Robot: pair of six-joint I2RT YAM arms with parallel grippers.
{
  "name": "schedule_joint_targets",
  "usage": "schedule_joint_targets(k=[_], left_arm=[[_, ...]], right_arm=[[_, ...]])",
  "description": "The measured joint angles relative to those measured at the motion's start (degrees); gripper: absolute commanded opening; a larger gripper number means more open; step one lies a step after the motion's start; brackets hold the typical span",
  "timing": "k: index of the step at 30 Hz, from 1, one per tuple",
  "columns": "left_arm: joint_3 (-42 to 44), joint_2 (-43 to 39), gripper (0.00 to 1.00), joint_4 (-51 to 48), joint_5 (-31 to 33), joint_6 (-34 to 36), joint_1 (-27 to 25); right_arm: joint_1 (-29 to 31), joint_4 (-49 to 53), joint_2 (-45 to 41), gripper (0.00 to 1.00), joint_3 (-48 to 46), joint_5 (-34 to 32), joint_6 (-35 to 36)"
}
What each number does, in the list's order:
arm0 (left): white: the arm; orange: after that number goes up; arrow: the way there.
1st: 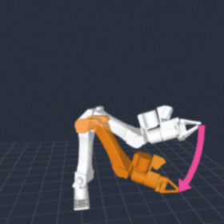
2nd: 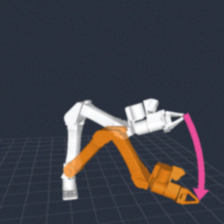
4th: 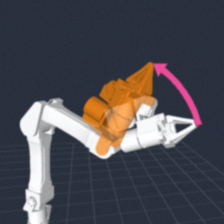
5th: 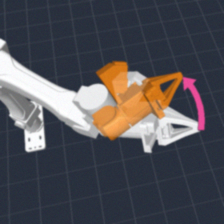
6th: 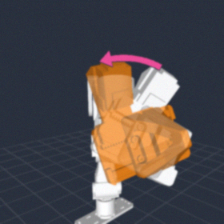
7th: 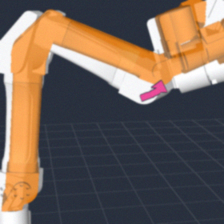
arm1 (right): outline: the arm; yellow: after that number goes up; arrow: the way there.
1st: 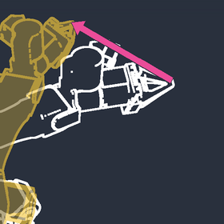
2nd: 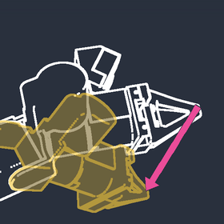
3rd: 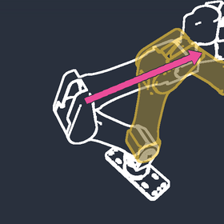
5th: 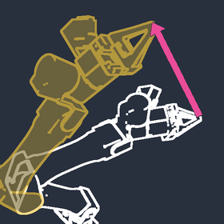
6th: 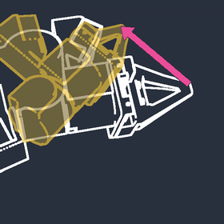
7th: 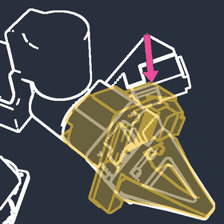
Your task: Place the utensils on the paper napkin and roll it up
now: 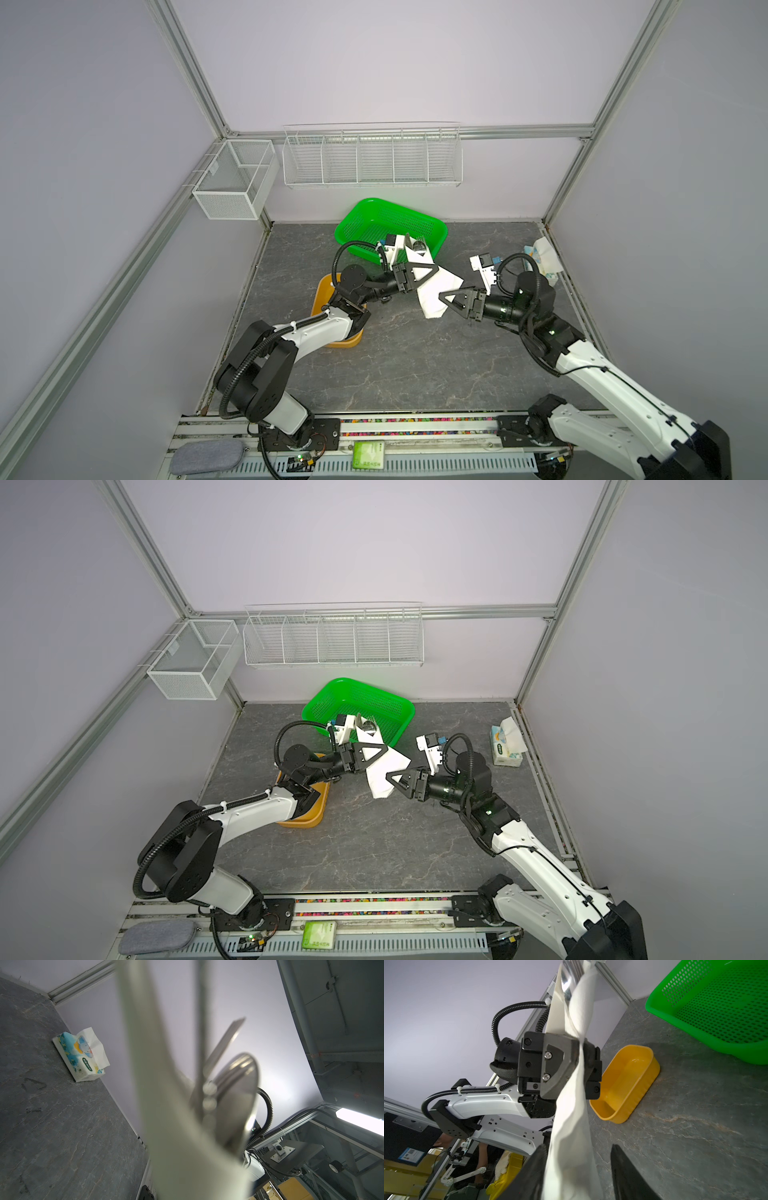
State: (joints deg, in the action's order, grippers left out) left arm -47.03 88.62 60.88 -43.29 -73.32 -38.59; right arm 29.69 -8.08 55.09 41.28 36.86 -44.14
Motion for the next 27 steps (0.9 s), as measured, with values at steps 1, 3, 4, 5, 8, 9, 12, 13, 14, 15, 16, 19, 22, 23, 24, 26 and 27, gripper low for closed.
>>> schedule_joint_targets(k=[1, 3, 4, 5, 8, 9, 12, 13, 14, 15, 16, 19, 22, 23, 24, 26, 27], left_arm=[[0.00, -0.02, 0.00, 0.00, 0.00, -0.11, 0.00], [-0.02, -0.02, 0.00, 0.04, 0.02, -0.37, 0.00], [-0.02, -0.02, 0.00, 0.07, 0.02, -0.55, 0.00], [-0.02, -0.02, 0.00, 0.07, 0.04, -0.68, 0.00], [-0.02, -0.02, 0.00, 0.09, 0.20, -1.25, 0.00], [-0.02, -0.02, 0.00, 0.11, 0.20, -1.38, 0.00], [-0.02, -0.02, 0.00, 0.26, 0.17, -1.92, 0.00], [-0.02, -0.02, 0.00, 0.37, 0.17, -2.12, 0.00], [-0.02, -0.02, 0.00, 0.52, 0.15, -2.19, 0.00], [-0.02, -0.02, 0.00, 0.59, 0.17, -2.36, 0.00], [-0.02, -0.02, 0.00, 0.59, 0.17, -2.54, 0.00], [-0.02, -0.02, 0.00, 0.59, 0.24, -2.62, 0.00], [-0.02, -0.04, 0.00, 0.52, 0.42, -2.60, 0.13], [-0.02, -0.11, 0.00, 0.46, 0.39, -2.58, 0.24], [-0.02, -0.22, 0.00, 0.31, 0.39, -2.51, 0.35], [-0.02, -0.66, 0.00, -0.39, 0.59, -2.16, 0.59], [-0.02, -1.01, 0.00, -0.90, 0.83, -1.81, 0.72]], right_arm=[[0.00, -0.07, 0.00, 0.39, 0.04, 0.04, -0.02], [0.00, -0.31, 0.09, 0.35, 0.07, 0.07, -0.07], [0.00, -0.44, 0.22, 0.32, 0.07, 0.11, -0.20], [0.00, -0.55, 0.33, 0.30, 0.07, 0.11, -0.31], [0.00, -0.72, 0.66, 0.25, 0.07, 0.07, -0.44], [0.00, -0.81, 0.76, 0.24, 0.07, 0.04, -0.42], [0.00, -0.85, 1.22, 0.21, 0.00, 0.07, -0.42], [0.00, -0.94, 1.40, 0.20, -0.02, 0.07, -0.44], [0.00, -0.98, 1.51, 0.20, -0.02, 0.07, -0.42], [-0.02, -1.03, 1.60, 0.19, -0.02, 0.04, -0.42], [-0.07, -1.11, 1.70, 0.20, -0.02, 0.07, -0.44], [-0.09, -1.18, 1.84, 0.24, -0.02, 0.04, -0.39], [-0.24, -1.03, 1.81, 0.33, -0.02, -0.02, -0.33], [-0.33, -0.70, 1.75, 0.35, -0.02, -0.22, -0.26], [-0.39, -0.15, 1.55, 0.37, 0.00, -0.52, -0.04], [-0.44, 1.53, 0.74, 0.44, 0.11, -1.53, 0.66], [-0.46, 2.82, 0.15, 0.45, 0.28, -1.99, 1.09]])
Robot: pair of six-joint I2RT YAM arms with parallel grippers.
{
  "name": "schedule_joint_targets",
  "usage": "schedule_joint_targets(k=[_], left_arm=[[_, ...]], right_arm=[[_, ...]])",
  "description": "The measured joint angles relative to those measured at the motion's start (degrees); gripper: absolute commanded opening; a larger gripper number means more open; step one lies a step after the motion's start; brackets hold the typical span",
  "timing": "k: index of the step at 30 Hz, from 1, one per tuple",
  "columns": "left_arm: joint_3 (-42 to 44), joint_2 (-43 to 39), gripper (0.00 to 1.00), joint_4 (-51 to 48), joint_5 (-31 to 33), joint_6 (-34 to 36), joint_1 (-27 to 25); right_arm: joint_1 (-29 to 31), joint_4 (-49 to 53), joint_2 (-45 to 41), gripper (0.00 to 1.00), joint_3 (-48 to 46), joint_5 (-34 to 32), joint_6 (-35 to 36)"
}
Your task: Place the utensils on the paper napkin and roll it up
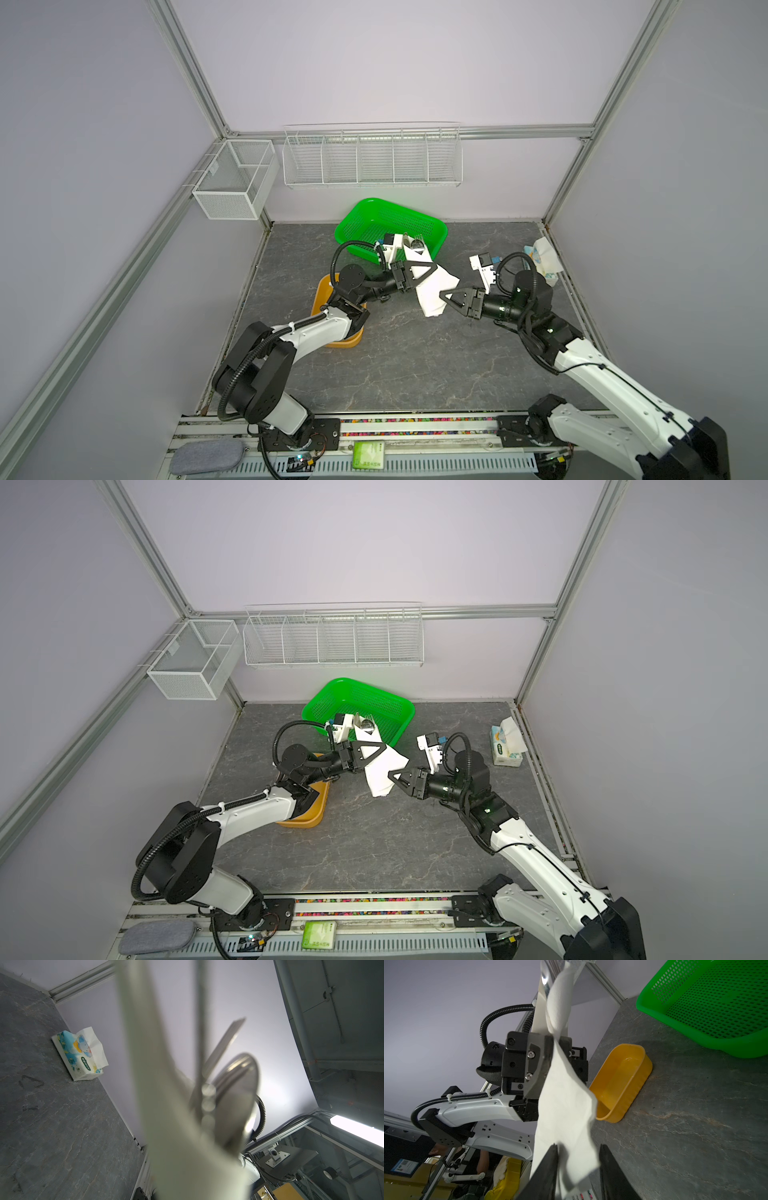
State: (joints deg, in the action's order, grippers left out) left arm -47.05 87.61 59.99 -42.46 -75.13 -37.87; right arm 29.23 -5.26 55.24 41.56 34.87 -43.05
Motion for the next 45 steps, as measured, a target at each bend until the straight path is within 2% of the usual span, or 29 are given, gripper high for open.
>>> schedule_joint_targets(k=[3, 7, 10, 15, 19, 25, 33, 45], left_arm=[[0.00, -1.14, 0.00, -2.12, 0.72, 1.38, 0.46], [0.00, -2.73, 0.00, -6.51, 1.92, 4.07, 0.85], [0.00, -3.82, 0.00, -10.67, 2.78, 6.60, 0.90], [0.00, -5.46, 0.00, -18.03, 4.31, 11.23, 0.90], [-0.52, -6.08, 0.00, -22.38, 5.18, 13.94, 0.90], [-1.40, -6.19, 0.00, -24.37, 5.49, 15.21, 0.90], [-1.40, -6.60, 0.00, -24.79, 5.53, 15.26, 0.90], [-1.40, -6.73, 0.00, -22.47, 5.11, 12.81, 0.90]], right_arm=[[0.00, 4.46, -2.05, 0.54, 1.55, -2.14, 1.53], [-0.02, 11.08, -5.55, 0.57, 4.90, -7.10, 3.82], [-0.07, 14.73, -8.87, 0.64, 6.73, -11.15, 5.60], [-0.11, 18.84, -11.52, 0.68, 10.88, -13.44, 7.91], [0.94, 20.28, -8.96, 0.68, 16.35, -12.46, 8.79], [7.04, 22.58, -1.29, 0.63, 21.42, -13.97, 10.49], [10.62, 24.90, 6.40, 0.58, 21.79, -15.76, 11.43], [11.17, 24.79, 9.40, 0.57, 21.88, -17.09, 11.67]])
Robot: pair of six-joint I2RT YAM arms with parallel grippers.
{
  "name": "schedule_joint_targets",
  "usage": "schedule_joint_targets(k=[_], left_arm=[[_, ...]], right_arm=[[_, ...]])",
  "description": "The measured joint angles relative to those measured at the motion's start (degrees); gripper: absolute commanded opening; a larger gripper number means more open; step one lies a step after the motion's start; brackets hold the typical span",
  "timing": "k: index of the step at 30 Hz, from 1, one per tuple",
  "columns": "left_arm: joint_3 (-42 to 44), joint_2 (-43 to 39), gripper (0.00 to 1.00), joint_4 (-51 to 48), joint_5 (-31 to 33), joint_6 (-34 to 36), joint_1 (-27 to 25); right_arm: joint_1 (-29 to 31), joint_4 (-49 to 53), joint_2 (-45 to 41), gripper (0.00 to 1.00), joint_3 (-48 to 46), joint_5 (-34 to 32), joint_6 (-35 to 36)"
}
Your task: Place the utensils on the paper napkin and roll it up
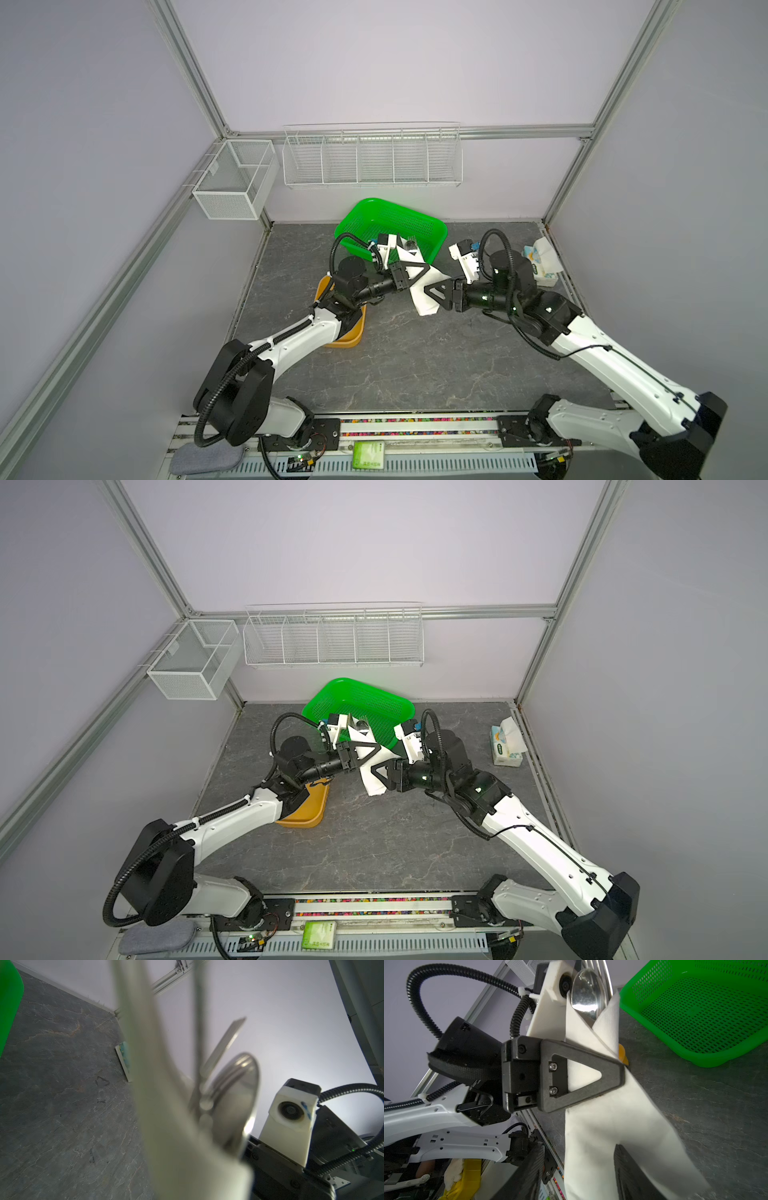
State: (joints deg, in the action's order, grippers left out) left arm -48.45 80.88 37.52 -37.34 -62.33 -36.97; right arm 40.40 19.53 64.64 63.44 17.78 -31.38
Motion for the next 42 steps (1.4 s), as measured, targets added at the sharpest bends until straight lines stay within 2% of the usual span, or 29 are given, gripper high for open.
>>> schedule_joint_targets(k=[15, 27, 34, 42], left_arm=[[0.00, 0.00, 0.00, 5.09, -0.48, -4.37, 0.00], [0.00, 0.00, 0.00, 8.61, -1.92, -7.56, 0.00], [0.00, 0.00, 0.00, 10.08, -2.32, -8.50, 0.00], [0.00, 0.00, 0.00, 9.57, -2.32, -8.07, 0.00]], right_arm=[[0.00, -1.53, 0.63, 0.59, -0.02, -0.13, 0.24], [-0.02, -3.34, 0.63, 0.64, -0.46, 1.66, 1.49], [-0.57, -5.77, 0.63, 0.62, -1.18, 4.59, 1.66], [-0.94, -4.31, -0.42, 0.62, -1.55, 4.48, 1.68]])
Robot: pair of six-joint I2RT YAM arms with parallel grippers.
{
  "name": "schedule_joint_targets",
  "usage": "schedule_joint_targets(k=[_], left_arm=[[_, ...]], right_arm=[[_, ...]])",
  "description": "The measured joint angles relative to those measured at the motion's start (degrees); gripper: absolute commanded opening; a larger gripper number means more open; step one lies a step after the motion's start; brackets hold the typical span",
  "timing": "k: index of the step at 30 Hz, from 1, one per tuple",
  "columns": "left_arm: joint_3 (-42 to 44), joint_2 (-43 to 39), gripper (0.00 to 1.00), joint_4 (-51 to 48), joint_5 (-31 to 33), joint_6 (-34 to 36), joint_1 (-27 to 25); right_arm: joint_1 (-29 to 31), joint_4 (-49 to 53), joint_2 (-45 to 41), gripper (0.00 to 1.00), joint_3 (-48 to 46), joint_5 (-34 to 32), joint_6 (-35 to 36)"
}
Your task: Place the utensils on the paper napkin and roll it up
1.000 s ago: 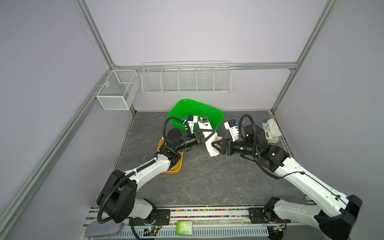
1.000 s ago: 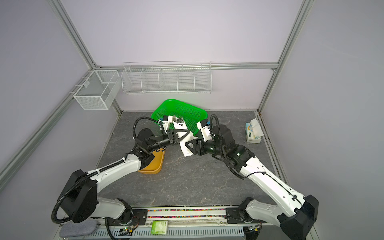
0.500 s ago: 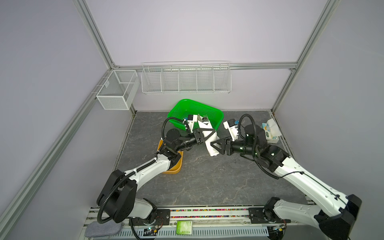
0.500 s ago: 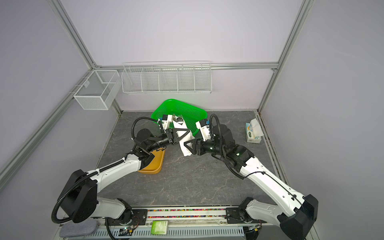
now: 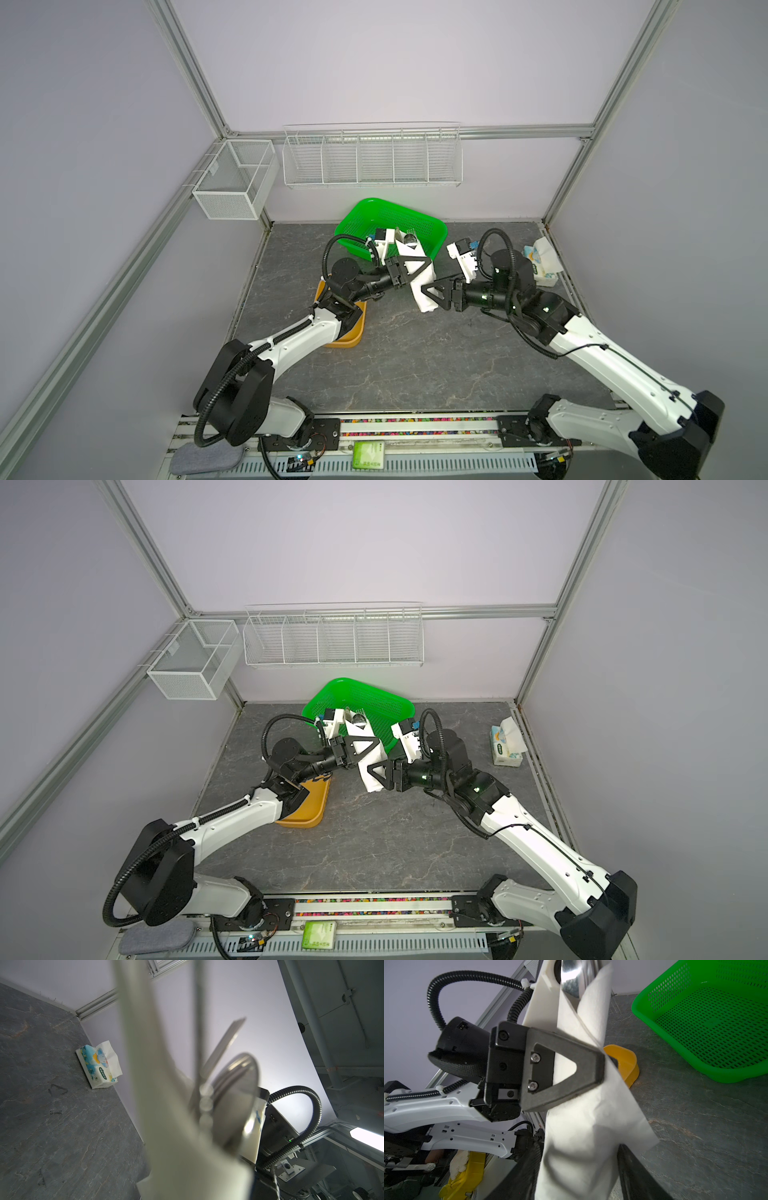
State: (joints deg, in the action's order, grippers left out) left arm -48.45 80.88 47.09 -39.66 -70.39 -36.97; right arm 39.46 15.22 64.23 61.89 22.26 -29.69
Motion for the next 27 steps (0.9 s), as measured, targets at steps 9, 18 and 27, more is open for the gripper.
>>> schedule_joint_targets(k=[9, 18, 27], left_arm=[[0.00, -0.33, 0.00, -3.39, 1.14, 2.08, 0.00], [0.00, -0.33, 0.00, -5.53, 2.34, 2.56, 0.00], [0.00, -0.33, 0.00, -5.88, 2.40, 2.78, 0.00]], right_arm=[[0.02, 2.89, -6.43, 0.58, -0.04, -1.27, -0.24], [0.44, 4.00, -6.86, 0.37, 0.02, -0.92, -0.63], [1.68, 5.22, -3.06, 0.23, 0.37, 1.44, 0.20]])
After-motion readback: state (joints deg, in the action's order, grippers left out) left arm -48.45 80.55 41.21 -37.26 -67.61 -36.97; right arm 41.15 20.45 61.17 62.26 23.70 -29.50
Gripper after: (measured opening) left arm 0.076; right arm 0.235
